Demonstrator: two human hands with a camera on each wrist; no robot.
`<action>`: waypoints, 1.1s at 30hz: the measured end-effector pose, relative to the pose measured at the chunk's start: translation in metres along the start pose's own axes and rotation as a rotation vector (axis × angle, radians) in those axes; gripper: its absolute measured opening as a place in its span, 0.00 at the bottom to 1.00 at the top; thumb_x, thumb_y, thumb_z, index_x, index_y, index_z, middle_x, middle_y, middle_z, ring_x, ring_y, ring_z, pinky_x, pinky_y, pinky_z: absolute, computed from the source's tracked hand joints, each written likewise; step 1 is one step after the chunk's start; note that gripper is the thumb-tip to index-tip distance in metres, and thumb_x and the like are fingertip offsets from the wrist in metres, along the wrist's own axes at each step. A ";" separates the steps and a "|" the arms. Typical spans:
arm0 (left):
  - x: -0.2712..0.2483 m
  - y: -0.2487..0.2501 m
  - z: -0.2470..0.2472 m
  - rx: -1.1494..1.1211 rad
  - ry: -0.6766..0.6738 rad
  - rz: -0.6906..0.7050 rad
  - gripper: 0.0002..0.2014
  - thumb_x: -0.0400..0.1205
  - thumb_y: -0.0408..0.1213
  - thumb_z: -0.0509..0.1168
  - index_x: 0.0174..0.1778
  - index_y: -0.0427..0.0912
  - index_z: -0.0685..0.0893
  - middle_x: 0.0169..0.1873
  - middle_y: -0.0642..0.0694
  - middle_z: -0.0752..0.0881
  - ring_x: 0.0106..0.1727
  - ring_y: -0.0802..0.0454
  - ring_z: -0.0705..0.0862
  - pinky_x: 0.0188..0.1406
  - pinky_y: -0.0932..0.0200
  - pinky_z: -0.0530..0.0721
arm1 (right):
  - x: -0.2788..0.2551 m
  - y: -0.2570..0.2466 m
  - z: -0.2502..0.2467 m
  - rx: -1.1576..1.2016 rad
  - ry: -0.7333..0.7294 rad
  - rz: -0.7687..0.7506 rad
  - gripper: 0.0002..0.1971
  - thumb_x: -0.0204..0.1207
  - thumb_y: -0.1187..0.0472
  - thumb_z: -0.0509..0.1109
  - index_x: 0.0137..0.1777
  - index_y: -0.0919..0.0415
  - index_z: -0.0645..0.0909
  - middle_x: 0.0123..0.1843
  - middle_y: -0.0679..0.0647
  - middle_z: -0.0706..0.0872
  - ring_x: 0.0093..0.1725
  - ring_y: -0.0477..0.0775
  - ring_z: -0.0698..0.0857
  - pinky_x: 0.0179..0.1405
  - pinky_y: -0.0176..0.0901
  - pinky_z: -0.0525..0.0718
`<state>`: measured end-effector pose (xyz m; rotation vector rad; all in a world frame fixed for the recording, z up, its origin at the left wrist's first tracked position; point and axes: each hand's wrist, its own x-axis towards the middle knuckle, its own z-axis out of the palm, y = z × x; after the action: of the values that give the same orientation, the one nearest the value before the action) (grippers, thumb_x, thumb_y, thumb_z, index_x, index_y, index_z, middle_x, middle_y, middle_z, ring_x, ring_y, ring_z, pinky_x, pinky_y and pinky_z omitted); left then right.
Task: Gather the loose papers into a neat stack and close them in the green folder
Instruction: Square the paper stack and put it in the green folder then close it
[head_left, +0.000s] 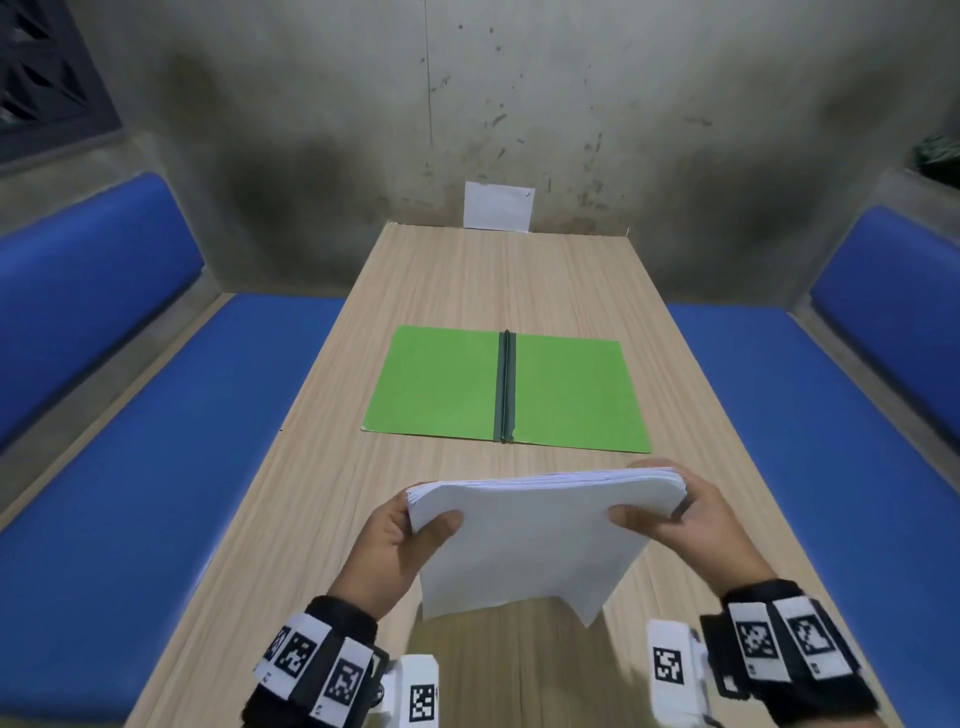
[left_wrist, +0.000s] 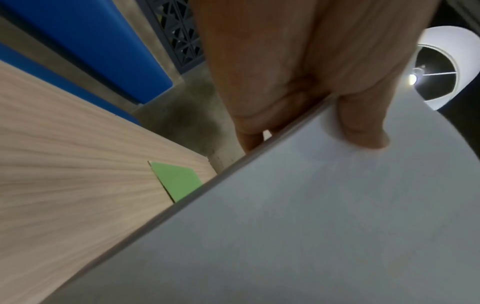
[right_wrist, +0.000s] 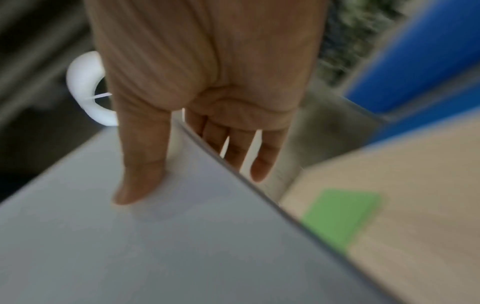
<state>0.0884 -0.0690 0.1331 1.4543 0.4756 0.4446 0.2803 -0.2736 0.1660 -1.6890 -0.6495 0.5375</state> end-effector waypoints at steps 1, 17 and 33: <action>0.002 -0.002 0.000 -0.008 0.000 -0.030 0.26 0.58 0.50 0.77 0.50 0.41 0.87 0.39 0.53 0.92 0.39 0.61 0.88 0.35 0.71 0.83 | 0.000 0.008 0.004 0.081 -0.037 0.061 0.31 0.44 0.52 0.87 0.49 0.60 0.85 0.43 0.49 0.93 0.43 0.48 0.89 0.38 0.31 0.85; -0.004 0.010 -0.004 0.072 0.020 0.046 0.24 0.62 0.24 0.79 0.30 0.66 0.89 0.32 0.65 0.91 0.35 0.70 0.87 0.32 0.75 0.82 | -0.020 0.013 0.031 0.115 0.077 0.036 0.14 0.61 0.77 0.78 0.35 0.55 0.86 0.30 0.47 0.92 0.33 0.41 0.88 0.32 0.33 0.85; 0.030 -0.086 -0.019 0.086 -0.113 -0.421 0.27 0.41 0.51 0.85 0.35 0.45 0.93 0.38 0.50 0.94 0.42 0.55 0.91 0.37 0.65 0.86 | -0.003 0.119 0.055 0.159 -0.093 0.441 0.15 0.56 0.64 0.82 0.45 0.60 0.88 0.35 0.45 0.93 0.44 0.46 0.90 0.37 0.29 0.85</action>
<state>0.1023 -0.0427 0.0448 1.4055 0.6969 0.0073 0.2571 -0.2543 0.0386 -1.6657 -0.2860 0.9588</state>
